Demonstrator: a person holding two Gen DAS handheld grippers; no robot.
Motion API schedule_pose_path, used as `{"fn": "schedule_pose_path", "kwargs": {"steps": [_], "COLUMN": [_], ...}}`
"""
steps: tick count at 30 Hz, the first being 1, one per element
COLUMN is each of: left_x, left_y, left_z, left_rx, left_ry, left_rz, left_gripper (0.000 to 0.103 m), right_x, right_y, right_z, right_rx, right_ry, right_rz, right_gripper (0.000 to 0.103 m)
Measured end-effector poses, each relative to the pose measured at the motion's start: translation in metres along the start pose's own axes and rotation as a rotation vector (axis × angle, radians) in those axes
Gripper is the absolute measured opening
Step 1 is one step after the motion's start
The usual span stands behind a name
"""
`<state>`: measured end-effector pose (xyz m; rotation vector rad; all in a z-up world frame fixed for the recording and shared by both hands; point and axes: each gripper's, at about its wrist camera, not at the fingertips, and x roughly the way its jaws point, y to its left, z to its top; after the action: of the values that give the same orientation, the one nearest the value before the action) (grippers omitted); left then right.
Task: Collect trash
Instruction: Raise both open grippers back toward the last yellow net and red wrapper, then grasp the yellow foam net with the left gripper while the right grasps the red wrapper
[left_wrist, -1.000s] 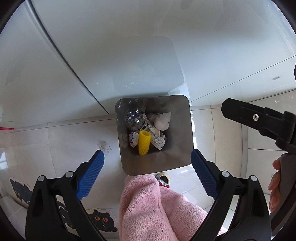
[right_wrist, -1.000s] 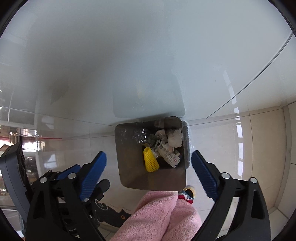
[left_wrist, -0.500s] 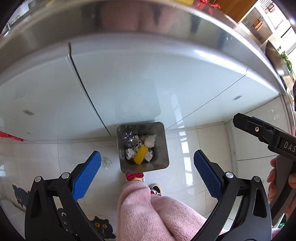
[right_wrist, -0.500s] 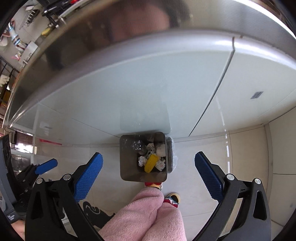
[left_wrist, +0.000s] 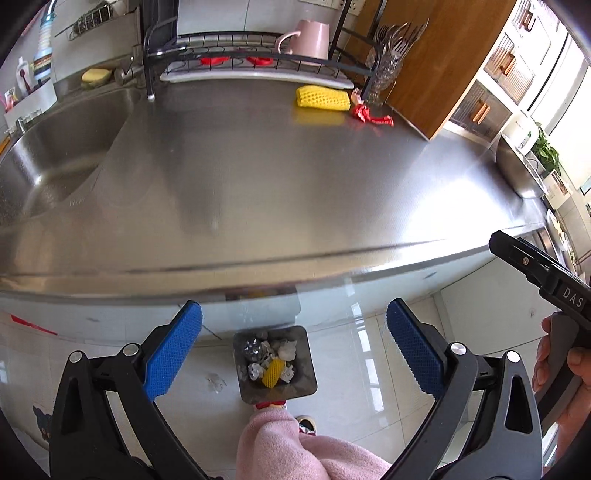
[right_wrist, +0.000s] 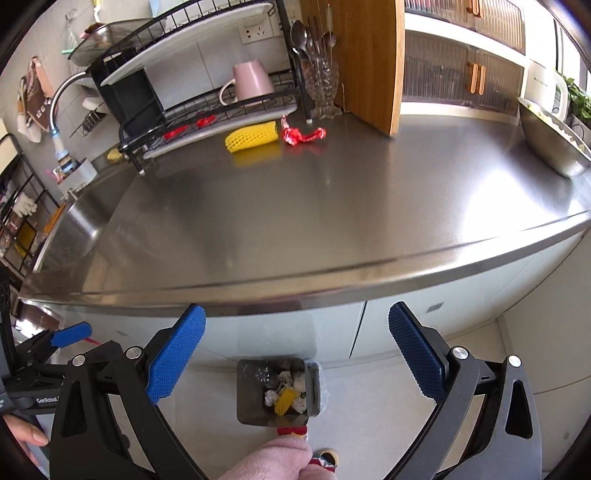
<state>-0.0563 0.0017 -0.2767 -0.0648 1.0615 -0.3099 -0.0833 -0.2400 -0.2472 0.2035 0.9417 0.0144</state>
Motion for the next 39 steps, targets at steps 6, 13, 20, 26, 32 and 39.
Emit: {"fn": "schedule_pose_path", "kwargs": {"steps": [6, 13, 20, 26, 32, 39], "left_x": [0.019, 0.053, 0.106, 0.15, 0.188, 0.215], "left_y": [0.002, 0.002, 0.001, -0.002, -0.011, -0.016], "left_z": [0.068, 0.149, 0.215, 0.248, 0.267, 0.273], "left_rx": [0.024, 0.072, 0.089, 0.093, 0.118, 0.127], "left_ry": [-0.04, -0.067, -0.034, 0.009, 0.056, 0.082], "left_rz": [0.001, -0.001, -0.03, -0.076, -0.079, -0.099], "left_gripper": [0.095, 0.095, 0.088, 0.083, 0.078, 0.076], "right_x": [0.014, 0.058, 0.113, 0.156, 0.188, 0.211], "right_y": [-0.006, -0.006, -0.007, -0.015, -0.024, -0.038], "right_z": [0.059, 0.119, 0.162, 0.184, 0.196, 0.196], "right_rx": [0.018, -0.015, -0.021, -0.004, 0.007, 0.05], "right_ry": [-0.063, -0.072, -0.03, 0.006, 0.034, 0.087], "right_rz": [-0.039, -0.075, -0.067, -0.033, -0.042, -0.002], "right_gripper": [0.1, 0.099, 0.089, 0.082, 0.082, 0.068]}}
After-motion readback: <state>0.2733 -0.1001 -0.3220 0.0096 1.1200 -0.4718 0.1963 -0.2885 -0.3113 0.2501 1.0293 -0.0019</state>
